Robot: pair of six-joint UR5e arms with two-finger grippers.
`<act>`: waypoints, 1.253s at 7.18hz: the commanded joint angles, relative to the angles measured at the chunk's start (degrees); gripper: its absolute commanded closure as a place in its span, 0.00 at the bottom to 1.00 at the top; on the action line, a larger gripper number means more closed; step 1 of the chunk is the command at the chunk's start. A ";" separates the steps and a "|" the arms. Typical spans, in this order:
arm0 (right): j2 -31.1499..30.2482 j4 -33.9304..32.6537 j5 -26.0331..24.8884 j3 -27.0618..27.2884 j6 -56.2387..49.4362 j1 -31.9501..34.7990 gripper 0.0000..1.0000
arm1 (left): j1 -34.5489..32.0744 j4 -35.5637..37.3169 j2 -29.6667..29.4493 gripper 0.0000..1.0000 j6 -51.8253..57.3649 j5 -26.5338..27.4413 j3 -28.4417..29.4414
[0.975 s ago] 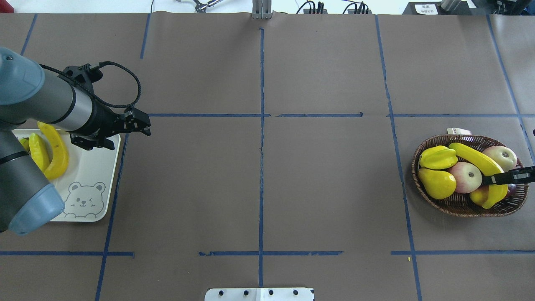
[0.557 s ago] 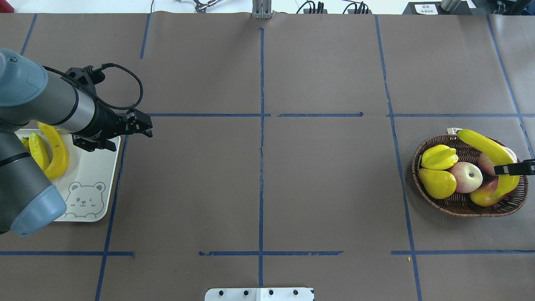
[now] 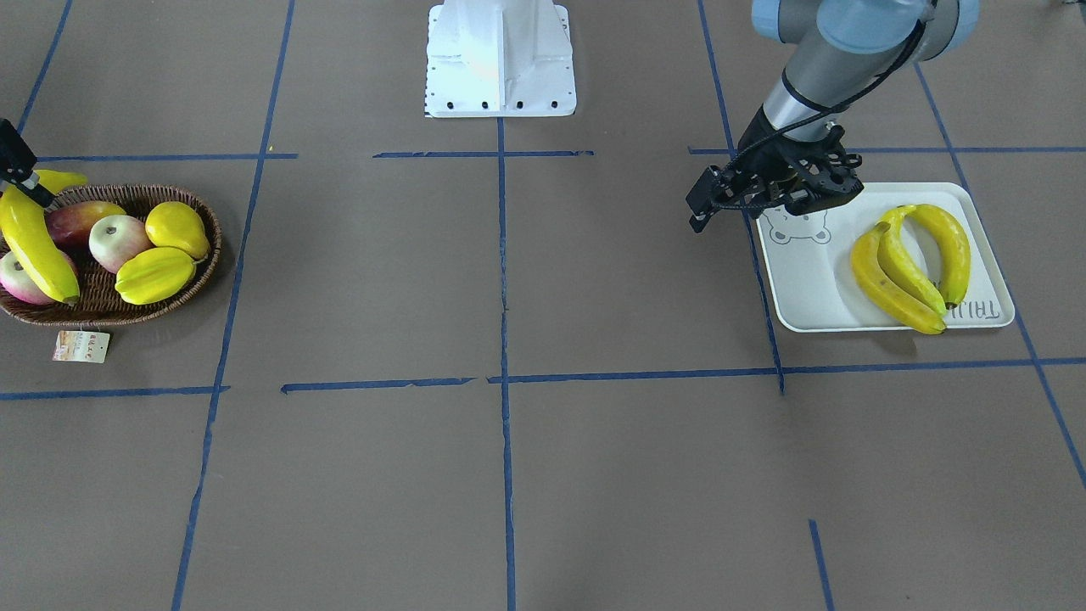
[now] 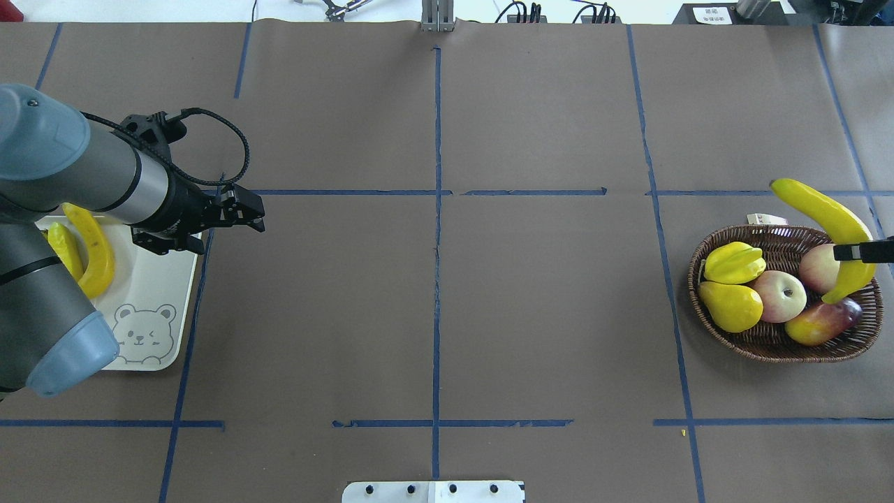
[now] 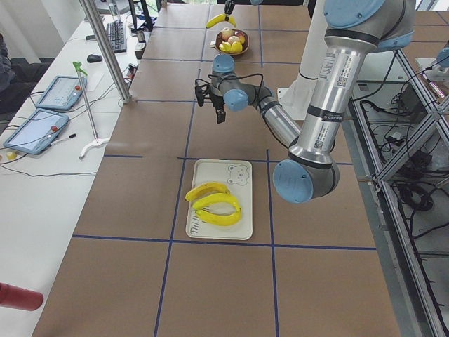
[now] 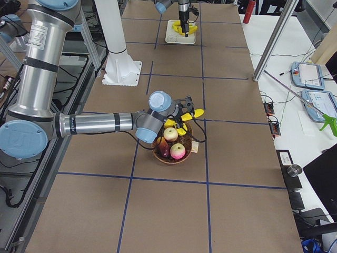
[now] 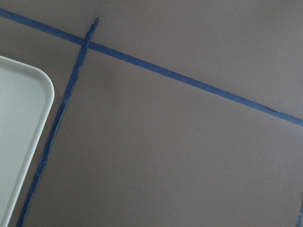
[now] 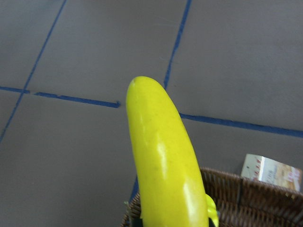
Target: Transfer all bananas from basket to plate
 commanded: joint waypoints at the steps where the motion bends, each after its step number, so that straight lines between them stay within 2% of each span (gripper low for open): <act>1: 10.04 -4.98 -0.28 -0.13 1.79 -3.08 0.91 | 0.25 -2.59 -2.95 0.00 -0.15 -0.01 0.69; 2: 14.35 -5.80 -1.32 -0.30 6.76 -6.31 0.91 | 0.34 -2.68 -6.11 0.00 -0.32 -0.10 1.91; 4: 23.23 -12.89 -11.12 0.05 12.16 -14.13 0.91 | 0.51 -3.12 -9.64 0.00 -3.72 -0.01 2.37; 5: 26.31 -16.15 -16.05 0.14 13.92 -18.43 0.91 | 0.51 -5.13 -11.48 0.00 -8.45 -0.01 3.06; 7: 31.15 -17.15 -25.03 -0.21 19.88 -25.99 0.91 | 0.78 -13.10 -14.91 0.00 -21.17 0.43 7.17; 9: 35.82 -20.21 -32.06 -0.21 23.24 -31.36 0.91 | 0.95 -14.37 -19.66 0.00 -29.57 2.10 11.14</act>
